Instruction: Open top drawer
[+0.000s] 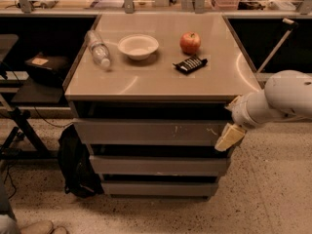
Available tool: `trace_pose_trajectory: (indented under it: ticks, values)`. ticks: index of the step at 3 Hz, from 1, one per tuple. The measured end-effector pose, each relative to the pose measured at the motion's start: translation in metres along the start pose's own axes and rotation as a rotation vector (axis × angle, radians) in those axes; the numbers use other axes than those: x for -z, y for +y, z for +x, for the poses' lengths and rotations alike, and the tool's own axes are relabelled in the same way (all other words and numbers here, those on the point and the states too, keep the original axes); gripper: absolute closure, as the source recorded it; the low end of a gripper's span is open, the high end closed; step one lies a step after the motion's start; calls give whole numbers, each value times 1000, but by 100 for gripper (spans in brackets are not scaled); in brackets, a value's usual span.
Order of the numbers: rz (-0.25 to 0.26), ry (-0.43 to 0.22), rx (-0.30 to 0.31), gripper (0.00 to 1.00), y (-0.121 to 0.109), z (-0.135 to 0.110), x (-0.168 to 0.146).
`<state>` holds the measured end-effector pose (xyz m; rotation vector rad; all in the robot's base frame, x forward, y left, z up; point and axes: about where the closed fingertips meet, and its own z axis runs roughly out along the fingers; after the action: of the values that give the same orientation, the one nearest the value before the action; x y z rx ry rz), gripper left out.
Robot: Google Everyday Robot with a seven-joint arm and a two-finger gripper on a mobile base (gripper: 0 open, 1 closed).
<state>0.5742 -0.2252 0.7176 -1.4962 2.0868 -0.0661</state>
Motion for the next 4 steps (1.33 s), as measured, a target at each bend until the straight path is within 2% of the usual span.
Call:
trace_pose_trajectory:
  ticks: [1, 2, 3, 4]
  values:
    - [14, 2, 5, 0, 7, 0, -4]
    - [28, 2, 16, 0, 40, 2, -33]
    - [46, 39, 43, 0, 70, 13, -78]
    - [63, 34, 63, 0, 70, 4, -87]
